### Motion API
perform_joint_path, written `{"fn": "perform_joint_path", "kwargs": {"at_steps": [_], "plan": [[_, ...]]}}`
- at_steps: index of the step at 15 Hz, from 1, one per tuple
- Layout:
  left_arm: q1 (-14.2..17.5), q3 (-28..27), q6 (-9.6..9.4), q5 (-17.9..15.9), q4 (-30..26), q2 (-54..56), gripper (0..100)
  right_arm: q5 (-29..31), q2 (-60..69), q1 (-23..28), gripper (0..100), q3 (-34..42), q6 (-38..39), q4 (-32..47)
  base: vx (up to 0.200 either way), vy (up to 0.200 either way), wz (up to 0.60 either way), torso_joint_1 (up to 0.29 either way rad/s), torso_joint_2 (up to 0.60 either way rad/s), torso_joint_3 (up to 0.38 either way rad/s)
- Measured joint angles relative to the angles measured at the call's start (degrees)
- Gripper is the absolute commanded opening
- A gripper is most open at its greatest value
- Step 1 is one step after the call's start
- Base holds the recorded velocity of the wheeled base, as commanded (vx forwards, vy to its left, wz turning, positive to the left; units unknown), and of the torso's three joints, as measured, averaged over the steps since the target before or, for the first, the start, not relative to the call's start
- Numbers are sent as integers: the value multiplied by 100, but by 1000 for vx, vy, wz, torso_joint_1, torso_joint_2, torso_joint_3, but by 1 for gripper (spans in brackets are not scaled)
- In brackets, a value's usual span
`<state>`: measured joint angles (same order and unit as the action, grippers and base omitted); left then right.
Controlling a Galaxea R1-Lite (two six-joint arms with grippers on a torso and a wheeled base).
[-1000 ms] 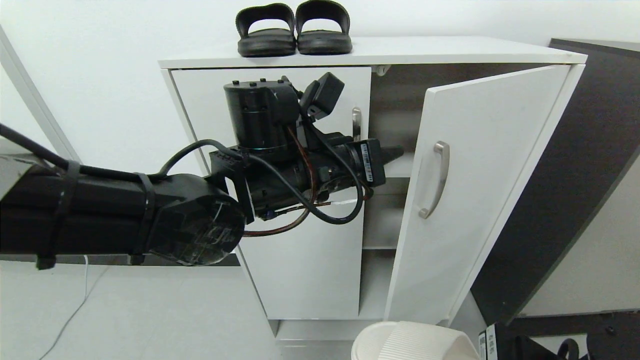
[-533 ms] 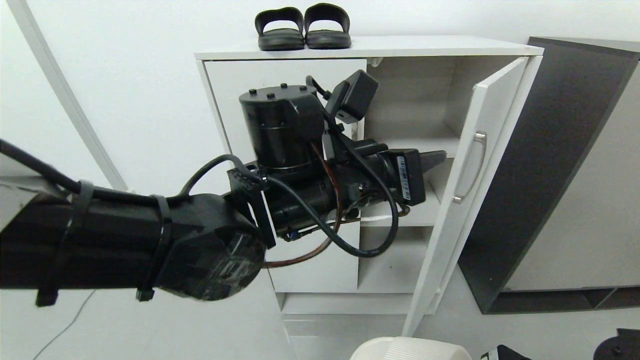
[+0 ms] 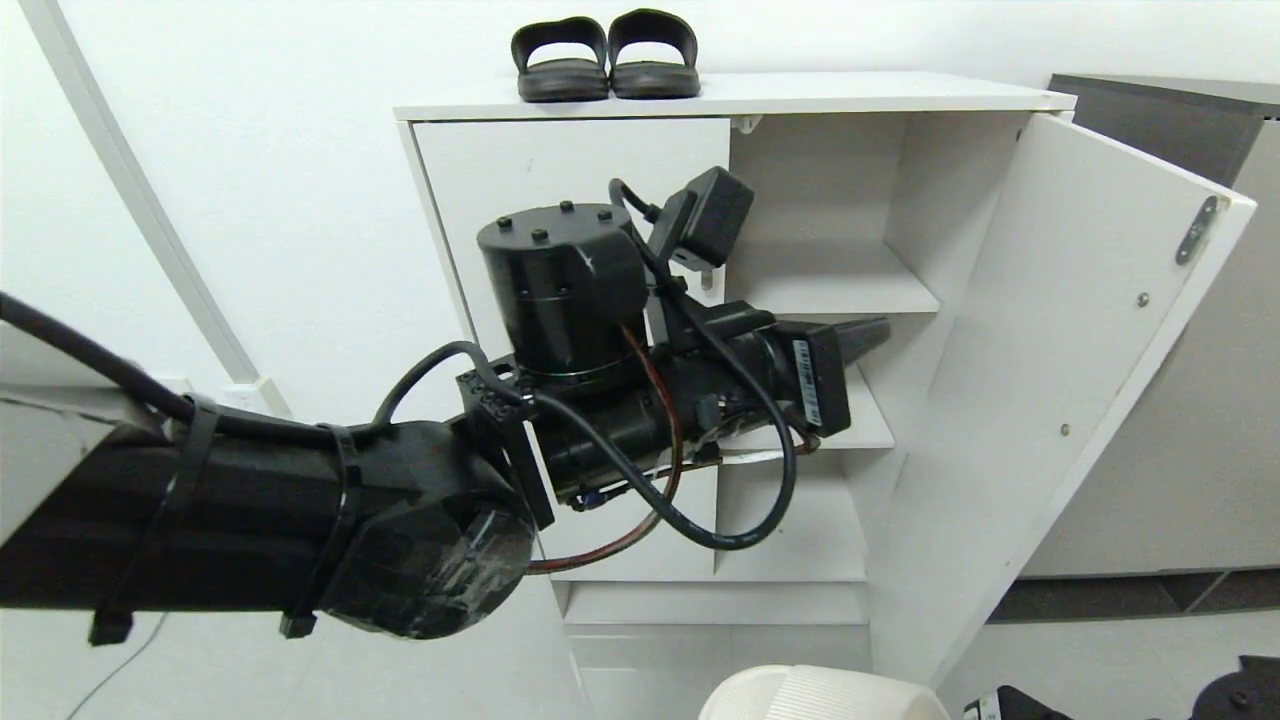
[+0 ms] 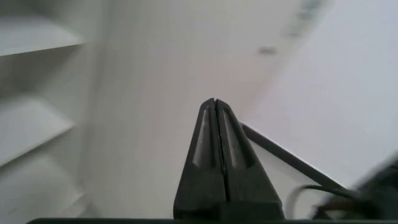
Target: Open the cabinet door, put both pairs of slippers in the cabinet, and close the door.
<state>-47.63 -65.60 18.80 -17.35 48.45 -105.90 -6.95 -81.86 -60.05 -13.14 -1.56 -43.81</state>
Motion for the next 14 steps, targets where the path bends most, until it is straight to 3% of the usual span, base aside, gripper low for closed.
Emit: {"fn": "perform_joint_path", "kwargs": {"at_steps": [1,3,6,8,10,12,14], "plan": [[83,90,-6,123,-60,67,0,101,-41,49,0,-61,22,-2,0,0,0,0,0,0],[336,301,-35,444,-597,422,0,862,-273,226,0,-354,205,-9,0,0,0,0,0,0],[891,711,-173,1330,-2132,1643,0,2566,-1020,532,0,-1197,768,-72,0,0,0,0,0,0],[1241,1191,-354,2030,-2967,2647,0,3120,-1464,738,0,-1805,1100,-148,0,0,0,0,0,0],[1827,2024,-753,2933,-3506,3823,0,3774,-1902,1006,0,-2316,1304,-178,0,0,0,0,0,0],[2723,2922,-1218,3489,-3775,4979,0,3924,-2158,1124,0,-2503,1346,-189,0,0,0,0,0,0],[3357,3795,-1470,3964,-3901,6076,0,3951,-2269,1159,0,-2539,1346,-193,0,0,0,0,0,0]]}}
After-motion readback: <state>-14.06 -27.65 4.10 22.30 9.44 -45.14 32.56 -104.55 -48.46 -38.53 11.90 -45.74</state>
